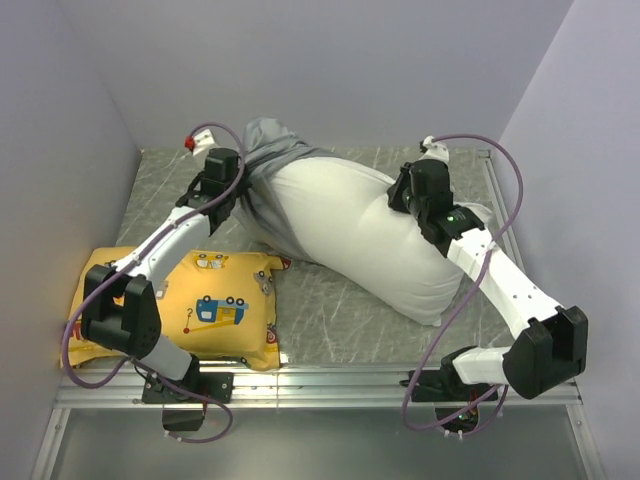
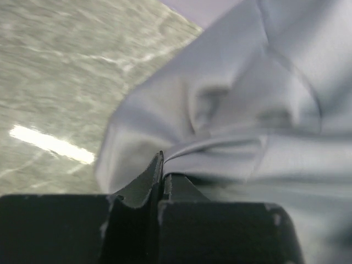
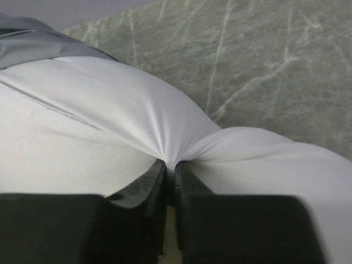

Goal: Remove the pillowcase from the pillow

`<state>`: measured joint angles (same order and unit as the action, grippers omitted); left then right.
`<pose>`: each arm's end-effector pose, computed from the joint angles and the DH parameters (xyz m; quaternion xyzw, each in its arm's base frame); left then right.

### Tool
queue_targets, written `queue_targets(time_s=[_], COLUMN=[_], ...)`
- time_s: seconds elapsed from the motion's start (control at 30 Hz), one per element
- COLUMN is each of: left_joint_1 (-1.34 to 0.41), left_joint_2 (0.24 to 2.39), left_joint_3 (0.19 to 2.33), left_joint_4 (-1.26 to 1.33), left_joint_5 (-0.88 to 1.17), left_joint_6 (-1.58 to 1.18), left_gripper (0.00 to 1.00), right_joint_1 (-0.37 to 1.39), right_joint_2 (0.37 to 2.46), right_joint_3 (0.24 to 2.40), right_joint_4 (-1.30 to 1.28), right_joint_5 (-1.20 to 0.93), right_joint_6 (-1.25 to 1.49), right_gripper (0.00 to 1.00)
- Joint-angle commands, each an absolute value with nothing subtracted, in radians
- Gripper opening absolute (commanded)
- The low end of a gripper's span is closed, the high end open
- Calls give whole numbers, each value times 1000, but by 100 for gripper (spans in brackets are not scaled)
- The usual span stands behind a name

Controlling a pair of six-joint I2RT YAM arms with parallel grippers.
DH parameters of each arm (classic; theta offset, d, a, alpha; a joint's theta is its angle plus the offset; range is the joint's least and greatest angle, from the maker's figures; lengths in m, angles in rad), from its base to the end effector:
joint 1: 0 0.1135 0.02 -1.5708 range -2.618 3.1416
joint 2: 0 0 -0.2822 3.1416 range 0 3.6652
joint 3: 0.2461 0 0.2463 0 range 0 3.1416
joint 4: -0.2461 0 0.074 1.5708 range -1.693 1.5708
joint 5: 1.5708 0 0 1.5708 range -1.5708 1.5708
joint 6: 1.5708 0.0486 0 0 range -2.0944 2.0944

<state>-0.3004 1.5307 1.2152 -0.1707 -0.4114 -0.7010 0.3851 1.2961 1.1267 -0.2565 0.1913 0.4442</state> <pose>0.3489 -0.0877 0.3230 -0.2701 0.8007 -0.0891 0.5272 0.2814 0.1041 0.3537 0.0764 0.8348 0.1438 0.5259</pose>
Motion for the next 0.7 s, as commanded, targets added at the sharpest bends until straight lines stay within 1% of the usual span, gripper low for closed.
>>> queue_targets(time_s=[0.0,0.03,0.07,0.1,0.17,0.27,0.4,0.47,0.5,0.57,0.67], left_joint_1=[-360,-401,-420,-439,-486,-520,-531,-532,-535,-543,-548], left_joint_2=[1565,1580,1606,1617,1637,1654,1657,1657,1655,1660,1670], left_joint_3=[1195,1203,1210,1221,1229,1249,1275,1282,1293,1308,1336], left_joint_4=[-129,-133,-141,-141,-140,-149,-156,-156,-156,-169,-182], left_joint_5=[-463,-463,-469,-471,-480,-486,-469,-456,-443,-443,-442], left_joint_6=[-683,-678,-684,-684,-687,-693,-693,-689,-683,-669,-652], left_gripper=[0,1,0,1,0,0,0,1,1,1,0], right_joint_1=[330,331,333,345,368,455,606,708,741,791,801], right_joint_2=[1307,1307,1301,1290,1259,1250,1256,1259,1275,1299,1373], right_joint_3=[1204,1222,1230,1230,1247,1296,1305,1261,1241,1181,1117], right_joint_4=[-324,-330,-330,-315,-311,-350,-405,-403,-403,-399,-367], right_joint_5=[256,238,223,204,189,253,319,356,417,465,498], right_joint_6=[394,390,382,361,338,273,215,221,232,265,293], right_gripper=[28,38,55,62,74,80,82,83,83,84,84])
